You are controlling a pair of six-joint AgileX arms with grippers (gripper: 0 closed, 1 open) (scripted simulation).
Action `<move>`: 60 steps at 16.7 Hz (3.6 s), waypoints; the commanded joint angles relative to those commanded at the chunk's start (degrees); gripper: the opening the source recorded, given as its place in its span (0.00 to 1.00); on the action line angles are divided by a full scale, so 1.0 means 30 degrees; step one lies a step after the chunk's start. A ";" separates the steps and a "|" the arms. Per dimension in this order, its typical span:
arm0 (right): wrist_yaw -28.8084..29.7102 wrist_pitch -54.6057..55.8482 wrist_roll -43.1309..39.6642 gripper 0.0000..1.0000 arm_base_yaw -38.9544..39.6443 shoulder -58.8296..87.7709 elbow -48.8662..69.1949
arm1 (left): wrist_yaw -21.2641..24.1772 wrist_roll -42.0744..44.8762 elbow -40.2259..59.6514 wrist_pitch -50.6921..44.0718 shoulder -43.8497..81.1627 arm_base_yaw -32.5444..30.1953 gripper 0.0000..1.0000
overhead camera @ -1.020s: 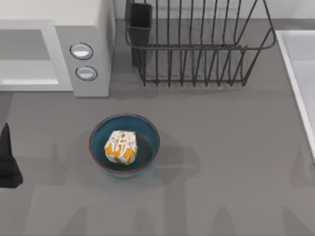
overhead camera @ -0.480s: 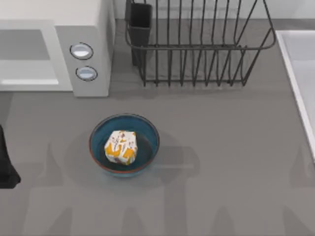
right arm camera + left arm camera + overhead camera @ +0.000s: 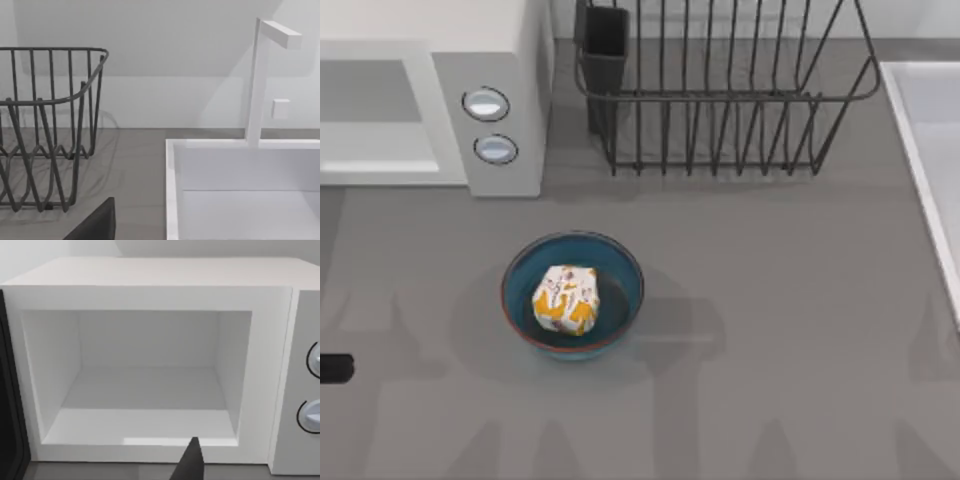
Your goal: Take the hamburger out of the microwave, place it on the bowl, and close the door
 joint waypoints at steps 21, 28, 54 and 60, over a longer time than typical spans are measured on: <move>0.0000 0.0000 0.0000 1.00 0.0000 0.0000 0.0000 | 0.0562 0.0067 -0.0810 0.4908 0.4058 0.0548 0.00; 0.0000 0.0000 0.0000 1.00 0.0000 0.0000 0.0000 | 0.0778 0.0092 -0.1125 0.6731 0.5612 0.0761 0.00; 0.0000 0.0000 0.0000 1.00 0.0000 0.0000 0.0000 | -0.9944 0.0235 -0.0778 0.5473 0.4127 -0.9892 0.00; 0.0000 0.0000 0.0000 1.00 0.0000 0.0000 0.0000 | -0.9450 0.0600 -0.0290 0.5101 0.4728 -0.9281 0.00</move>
